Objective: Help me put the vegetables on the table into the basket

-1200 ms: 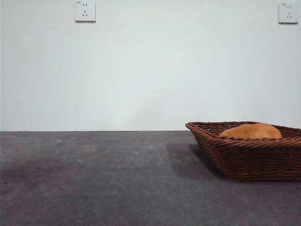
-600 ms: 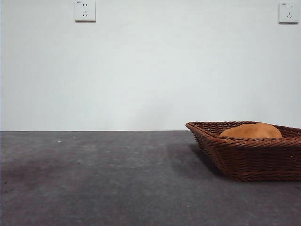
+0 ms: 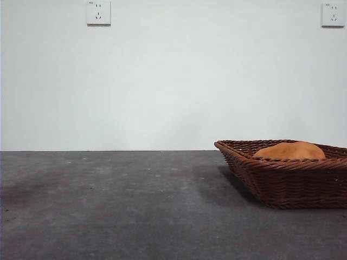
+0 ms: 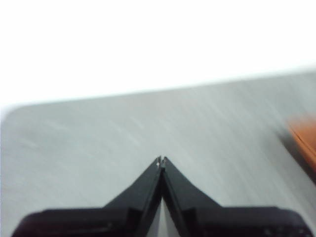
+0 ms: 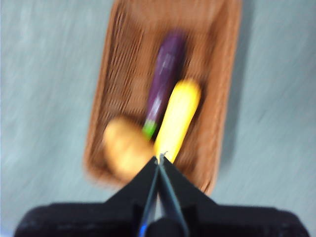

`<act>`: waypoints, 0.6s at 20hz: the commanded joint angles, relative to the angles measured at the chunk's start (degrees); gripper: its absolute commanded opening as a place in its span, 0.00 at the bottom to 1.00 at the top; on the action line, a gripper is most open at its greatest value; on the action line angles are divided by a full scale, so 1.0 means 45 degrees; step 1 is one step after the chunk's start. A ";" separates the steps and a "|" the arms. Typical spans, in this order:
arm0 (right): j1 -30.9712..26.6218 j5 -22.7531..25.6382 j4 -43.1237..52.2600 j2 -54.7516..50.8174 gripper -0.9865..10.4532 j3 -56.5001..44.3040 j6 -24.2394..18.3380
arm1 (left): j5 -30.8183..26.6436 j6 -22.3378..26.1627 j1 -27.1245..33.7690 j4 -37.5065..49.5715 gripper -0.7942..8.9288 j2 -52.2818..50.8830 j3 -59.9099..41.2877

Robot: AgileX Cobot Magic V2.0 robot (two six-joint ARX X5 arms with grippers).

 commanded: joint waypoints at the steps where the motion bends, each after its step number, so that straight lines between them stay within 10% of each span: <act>1: 0.0005 0.0539 0.1069 0.0053 0.09 0.0010 0.0034 | 0.0597 0.0457 0.1753 0.1768 0.08 -0.1258 -0.1409; 5: 0.0005 0.1137 0.2783 0.0053 0.09 0.0010 0.0039 | 0.0719 0.1443 0.3900 0.5294 0.08 -0.3487 -0.4692; 12: 0.0005 0.1137 0.3691 0.0058 0.09 0.0010 0.0039 | 0.1987 0.1141 0.5129 0.5727 0.08 -0.6193 -0.9530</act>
